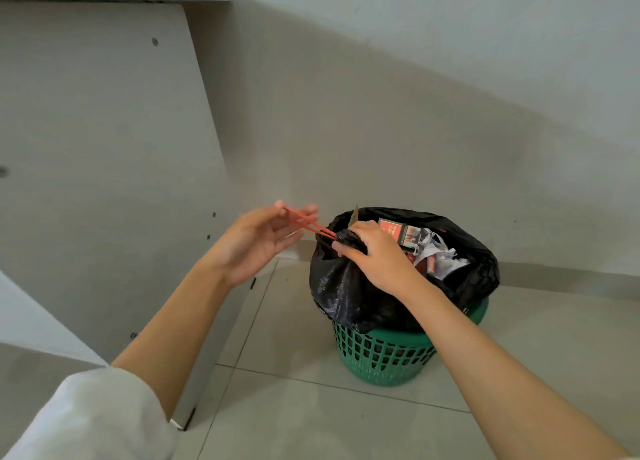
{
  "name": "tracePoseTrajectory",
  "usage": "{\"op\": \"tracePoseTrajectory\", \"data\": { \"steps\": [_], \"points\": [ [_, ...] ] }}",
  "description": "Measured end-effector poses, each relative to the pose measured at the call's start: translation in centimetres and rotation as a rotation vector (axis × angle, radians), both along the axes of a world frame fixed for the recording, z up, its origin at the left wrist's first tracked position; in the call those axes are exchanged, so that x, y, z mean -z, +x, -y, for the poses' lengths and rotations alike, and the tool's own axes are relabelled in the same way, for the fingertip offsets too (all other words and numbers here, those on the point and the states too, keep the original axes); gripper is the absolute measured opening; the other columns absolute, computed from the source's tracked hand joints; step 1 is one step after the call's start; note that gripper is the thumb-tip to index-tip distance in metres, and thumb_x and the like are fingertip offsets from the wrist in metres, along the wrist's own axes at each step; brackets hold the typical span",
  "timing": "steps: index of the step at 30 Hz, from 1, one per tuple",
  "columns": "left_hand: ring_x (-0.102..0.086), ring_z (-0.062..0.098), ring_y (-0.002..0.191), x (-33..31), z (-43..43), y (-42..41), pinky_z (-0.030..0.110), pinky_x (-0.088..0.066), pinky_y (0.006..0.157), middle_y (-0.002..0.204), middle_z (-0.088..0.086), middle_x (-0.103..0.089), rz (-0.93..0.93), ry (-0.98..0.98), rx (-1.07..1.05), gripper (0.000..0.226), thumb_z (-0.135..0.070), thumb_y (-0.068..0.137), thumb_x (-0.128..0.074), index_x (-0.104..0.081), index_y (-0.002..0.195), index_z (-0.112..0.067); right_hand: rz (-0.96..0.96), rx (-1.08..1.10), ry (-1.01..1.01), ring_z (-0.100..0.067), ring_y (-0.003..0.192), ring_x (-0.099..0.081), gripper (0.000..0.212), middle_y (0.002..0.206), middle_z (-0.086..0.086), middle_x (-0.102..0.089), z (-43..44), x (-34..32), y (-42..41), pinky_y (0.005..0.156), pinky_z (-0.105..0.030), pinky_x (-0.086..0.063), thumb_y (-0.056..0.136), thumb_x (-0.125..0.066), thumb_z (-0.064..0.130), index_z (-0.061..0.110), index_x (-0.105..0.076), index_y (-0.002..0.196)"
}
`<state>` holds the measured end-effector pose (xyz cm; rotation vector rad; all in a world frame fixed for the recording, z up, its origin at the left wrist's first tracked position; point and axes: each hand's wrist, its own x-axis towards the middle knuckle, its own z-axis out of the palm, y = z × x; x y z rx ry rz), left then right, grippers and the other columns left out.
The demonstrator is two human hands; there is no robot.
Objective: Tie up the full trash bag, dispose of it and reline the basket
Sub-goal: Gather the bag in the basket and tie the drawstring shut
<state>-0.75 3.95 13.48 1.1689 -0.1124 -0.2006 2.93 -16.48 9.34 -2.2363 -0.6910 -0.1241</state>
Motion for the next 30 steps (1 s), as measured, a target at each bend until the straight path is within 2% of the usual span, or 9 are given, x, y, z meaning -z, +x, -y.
{"op": "tracePoseTrajectory", "data": {
  "steps": [4, 7, 12, 14, 17, 20, 23, 27, 30],
  "points": [
    [-0.07, 0.017, 0.081, 1.4, -0.3, 0.9, 0.038, -0.053, 0.088, 0.071, 0.001, -0.067, -0.032, -0.476, -0.279, 0.039, -0.019, 0.096, -0.041, -0.06, 0.062, -0.013, 0.009, 0.148, -0.17, -0.017, 0.094, -0.052, 0.022, 0.09, 0.0, -0.059, 3.3, 2.6, 1.8, 0.078, -0.031, -0.038, 0.092, -0.057, 0.028, 0.008, -0.067, 0.093],
    [-0.066, 0.01, 0.065, 4.0, 0.5, 1.4, 0.033, -0.055, 0.08, 0.065, -0.003, -0.06, -0.123, -0.566, -0.416, 0.028, -0.019, 0.098, -0.042, -0.055, 0.074, -0.013, -0.068, 0.229, -0.295, -0.025, 0.103, -0.052, 0.024, 0.098, -0.004, -0.062, 5.5, 4.1, 2.4, 0.083, -0.038, -0.043, 0.09, -0.059, 0.033, 0.012, -0.067, 0.1],
    [-0.06, 0.01, 0.063, 6.6, 2.9, 2.1, 0.033, -0.057, 0.082, 0.065, -0.004, -0.052, -0.139, -0.294, -0.355, 0.02, -0.011, 0.099, -0.042, -0.057, 0.112, -0.016, -0.044, 0.147, -0.225, -0.006, 0.119, -0.026, 0.045, 0.116, 0.016, -0.044, 4.1, 2.7, 0.2, 0.1, -0.035, -0.016, 0.079, -0.063, 0.055, 0.036, -0.053, 0.118],
    [-0.05, 0.007, 0.053, 6.2, 3.4, 2.5, 0.023, -0.057, 0.068, 0.063, -0.004, -0.047, -0.127, -0.174, -0.355, 0.024, -0.011, 0.1, -0.04, -0.056, 0.118, -0.015, 0.075, 0.077, -0.342, -0.007, 0.126, -0.025, 0.05, 0.121, 0.018, -0.05, 2.2, 2.2, -0.3, 0.107, -0.043, -0.01, 0.083, -0.048, 0.066, 0.036, -0.052, 0.122],
    [-0.03, 0.003, 0.04, 5.8, 3.4, 2.8, 0.014, -0.035, 0.041, 0.063, -0.004, -0.038, -0.096, 0.048, -0.351, 0.028, -0.013, 0.101, -0.037, -0.053, 0.124, -0.009, 0.158, -0.017, -0.522, -0.008, 0.116, -0.037, 0.04, 0.1, 0.014, -0.059, 0.1, 2.8, -0.4, 0.11, -0.054, -0.003, 0.094, -0.035, 0.055, 0.026, -0.06, 0.105],
    [-0.025, 0.002, 0.039, 4.9, 2.0, 3.4, 0.013, -0.025, 0.037, 0.062, -0.004, -0.035, -0.059, 0.252, -0.438, 0.026, -0.012, 0.102, -0.036, -0.054, 0.12, -0.01, 0.293, -0.045, -0.506, -0.016, 0.102, -0.044, 0.039, 0.084, 0.008, -0.058, 0.5, 4.3, 0.0, 0.106, -0.051, -0.022, 0.098, -0.032, 0.043, 0.017, -0.059, 0.091],
    [-0.028, 0.003, 0.04, 4.4, 0.0, 4.1, 0.015, -0.026, 0.037, 0.062, -0.003, -0.038, -0.064, 0.304, -0.551, 0.022, -0.012, 0.101, -0.037, -0.056, 0.111, -0.011, 0.402, 0.0, -0.416, -0.018, 0.095, -0.045, 0.039, 0.085, 0.004, -0.062, 2.5, 5.3, 0.6, 0.086, -0.042, -0.043, 0.096, -0.031, 0.038, 0.014, -0.06, 0.085],
    [-0.029, 0.004, 0.037, 5.0, -0.9, 4.9, 0.017, -0.026, 0.036, 0.064, 0.0, -0.04, -0.088, 0.291, -0.681, 0.017, -0.008, 0.1, -0.037, -0.051, 0.094, -0.013, 0.461, 0.079, -0.347, -0.023, 0.11, -0.045, 0.025, 0.111, -0.005, -0.059, 4.8, 5.8, 1.4, 0.091, -0.039, -0.04, 0.094, -0.045, 0.024, 0.008, -0.064, 0.09],
    [-0.037, 0.011, 0.047, 5.9, -0.3, 5.1, 0.023, -0.037, 0.047, 0.072, 0.003, -0.048, -0.063, 0.507, -0.647, 0.012, -0.019, 0.1, -0.039, -0.049, 0.097, -0.012, 0.344, 0.09, -0.277, -0.023, 0.109, -0.053, 0.017, 0.114, -0.006, -0.058, 5.6, 6.5, 1.0, 0.09, -0.034, -0.047, 0.095, -0.049, 0.014, 0.004, -0.063, 0.092]
  ]
}}
